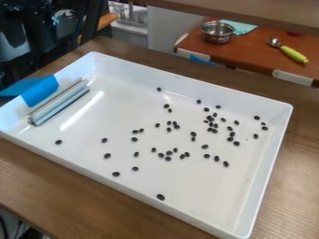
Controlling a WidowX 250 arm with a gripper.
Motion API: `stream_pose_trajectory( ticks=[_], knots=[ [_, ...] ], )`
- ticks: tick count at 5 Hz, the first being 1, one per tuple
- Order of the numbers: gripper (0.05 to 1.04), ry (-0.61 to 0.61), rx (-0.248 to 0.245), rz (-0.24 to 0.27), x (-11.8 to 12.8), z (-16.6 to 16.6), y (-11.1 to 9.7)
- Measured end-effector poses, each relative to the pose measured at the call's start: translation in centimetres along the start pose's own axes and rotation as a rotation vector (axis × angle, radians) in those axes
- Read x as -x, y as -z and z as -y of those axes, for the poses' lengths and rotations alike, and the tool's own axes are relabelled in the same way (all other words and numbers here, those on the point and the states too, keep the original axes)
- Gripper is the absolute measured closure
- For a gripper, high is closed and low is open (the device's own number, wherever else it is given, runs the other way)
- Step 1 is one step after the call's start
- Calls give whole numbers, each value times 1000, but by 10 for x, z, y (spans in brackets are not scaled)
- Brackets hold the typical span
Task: Sweep into pile
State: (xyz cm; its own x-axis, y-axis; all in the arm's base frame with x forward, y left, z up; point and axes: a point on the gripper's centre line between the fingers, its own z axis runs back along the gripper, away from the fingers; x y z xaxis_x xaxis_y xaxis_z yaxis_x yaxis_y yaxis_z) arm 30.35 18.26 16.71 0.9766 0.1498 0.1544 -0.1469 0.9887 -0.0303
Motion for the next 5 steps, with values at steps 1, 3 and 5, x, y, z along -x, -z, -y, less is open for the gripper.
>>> stream_pose_trajectory(
  ticks=[1, 3, 5],
  knots=[
    [84, -3, 19, -42, 6, 1, 15],
    [84, 83, 17, -22, 9, 16, 48],
    [84, 104, -14, 17, 2, 21, 54]
  ],
)
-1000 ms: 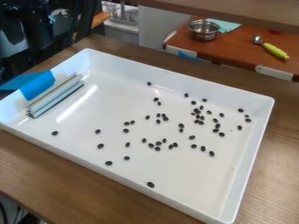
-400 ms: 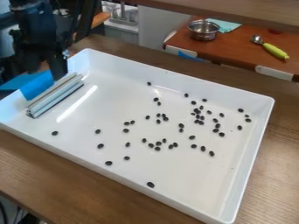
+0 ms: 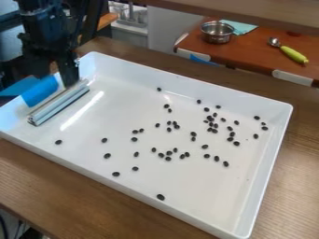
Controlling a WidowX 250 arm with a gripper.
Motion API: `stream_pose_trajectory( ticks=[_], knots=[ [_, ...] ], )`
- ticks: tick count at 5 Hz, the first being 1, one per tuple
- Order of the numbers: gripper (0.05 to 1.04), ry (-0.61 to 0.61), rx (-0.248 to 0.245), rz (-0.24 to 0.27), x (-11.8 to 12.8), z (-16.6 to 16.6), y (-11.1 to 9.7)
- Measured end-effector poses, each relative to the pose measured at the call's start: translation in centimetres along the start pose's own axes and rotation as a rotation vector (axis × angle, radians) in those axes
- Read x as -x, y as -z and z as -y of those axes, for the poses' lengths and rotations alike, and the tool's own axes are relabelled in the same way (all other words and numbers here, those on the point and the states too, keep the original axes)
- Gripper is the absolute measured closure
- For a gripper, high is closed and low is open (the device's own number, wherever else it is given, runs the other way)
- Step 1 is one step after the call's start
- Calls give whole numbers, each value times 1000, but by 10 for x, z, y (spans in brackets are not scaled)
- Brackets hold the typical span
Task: Sweep into pile
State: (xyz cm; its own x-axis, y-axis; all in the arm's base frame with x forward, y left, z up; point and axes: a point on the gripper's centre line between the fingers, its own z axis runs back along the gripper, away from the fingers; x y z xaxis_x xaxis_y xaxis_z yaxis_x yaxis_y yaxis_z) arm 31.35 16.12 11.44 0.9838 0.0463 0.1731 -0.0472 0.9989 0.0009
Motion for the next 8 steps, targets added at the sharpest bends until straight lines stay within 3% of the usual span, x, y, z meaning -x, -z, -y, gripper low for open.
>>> stream_pose_trajectory(
  ticks=[2, 4, 7, 8],
  knots=[
    [84, 1, -42, 24, -5, -5, 0],
    [84, -1, -80, 10, -5, -14, 14],
    [84, 7, -121, -35, 8, -11, 42],
    [139, 38, -127, -60, 17, -11, 49]
  ],
)
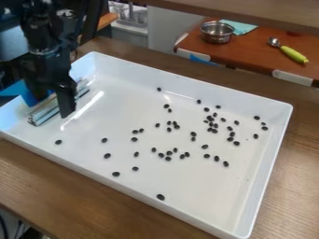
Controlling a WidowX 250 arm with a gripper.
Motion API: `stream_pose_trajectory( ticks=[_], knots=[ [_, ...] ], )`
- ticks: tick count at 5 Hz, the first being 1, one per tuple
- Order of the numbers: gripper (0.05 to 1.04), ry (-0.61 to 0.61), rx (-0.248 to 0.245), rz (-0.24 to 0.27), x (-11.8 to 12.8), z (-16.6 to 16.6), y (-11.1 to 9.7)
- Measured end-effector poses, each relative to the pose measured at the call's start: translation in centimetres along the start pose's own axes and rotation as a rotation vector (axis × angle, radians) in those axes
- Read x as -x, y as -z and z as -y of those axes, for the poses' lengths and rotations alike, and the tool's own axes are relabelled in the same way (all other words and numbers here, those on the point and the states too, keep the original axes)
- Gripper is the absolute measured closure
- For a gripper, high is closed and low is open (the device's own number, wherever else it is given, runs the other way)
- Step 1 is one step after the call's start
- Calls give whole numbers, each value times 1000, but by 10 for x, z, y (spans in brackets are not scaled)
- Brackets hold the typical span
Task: Sweep into pile
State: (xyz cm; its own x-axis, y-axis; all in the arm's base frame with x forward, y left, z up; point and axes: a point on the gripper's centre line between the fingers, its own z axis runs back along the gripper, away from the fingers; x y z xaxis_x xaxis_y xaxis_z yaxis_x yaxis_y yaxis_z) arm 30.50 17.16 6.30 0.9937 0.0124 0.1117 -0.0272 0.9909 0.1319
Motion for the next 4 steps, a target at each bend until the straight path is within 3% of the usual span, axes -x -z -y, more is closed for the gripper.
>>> stream_pose_trajectory(
  ticks=[2, 4],
  knots=[
    [677, 58, 14, -46, 22, 9, -2],
    [711, 110, 36, -74, 39, 26, -4]
  ],
)
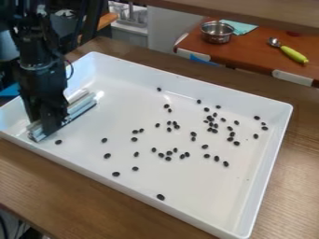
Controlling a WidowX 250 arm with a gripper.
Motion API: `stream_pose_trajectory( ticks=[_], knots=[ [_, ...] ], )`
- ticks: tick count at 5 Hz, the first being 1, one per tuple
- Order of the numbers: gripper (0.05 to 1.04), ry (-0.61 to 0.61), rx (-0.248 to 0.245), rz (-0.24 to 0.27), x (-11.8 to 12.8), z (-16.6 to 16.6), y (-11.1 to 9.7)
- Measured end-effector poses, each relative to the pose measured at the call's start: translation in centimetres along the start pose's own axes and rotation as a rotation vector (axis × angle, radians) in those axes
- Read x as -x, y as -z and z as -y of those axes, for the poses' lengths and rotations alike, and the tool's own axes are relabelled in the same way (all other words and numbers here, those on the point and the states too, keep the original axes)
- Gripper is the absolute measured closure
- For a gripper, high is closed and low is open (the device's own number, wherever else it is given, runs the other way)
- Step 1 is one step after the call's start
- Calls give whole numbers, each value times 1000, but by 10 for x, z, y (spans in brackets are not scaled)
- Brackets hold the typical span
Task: Sweep into pile
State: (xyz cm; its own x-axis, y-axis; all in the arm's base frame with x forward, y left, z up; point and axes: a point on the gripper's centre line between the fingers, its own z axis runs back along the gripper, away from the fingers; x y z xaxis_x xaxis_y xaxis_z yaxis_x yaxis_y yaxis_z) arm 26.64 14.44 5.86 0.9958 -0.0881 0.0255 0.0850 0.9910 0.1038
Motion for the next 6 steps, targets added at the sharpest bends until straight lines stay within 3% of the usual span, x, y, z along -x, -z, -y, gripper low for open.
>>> stream_pose_trajectory(
  ticks=[3, 5, 6],
  knots=[
    [711, 9, 8, 6, -4, 51, -2],
    [711, 11, 89, -35, -1, 97, -6],
    [711, -10, 106, -38, -4, 112, -8]
  ],
)
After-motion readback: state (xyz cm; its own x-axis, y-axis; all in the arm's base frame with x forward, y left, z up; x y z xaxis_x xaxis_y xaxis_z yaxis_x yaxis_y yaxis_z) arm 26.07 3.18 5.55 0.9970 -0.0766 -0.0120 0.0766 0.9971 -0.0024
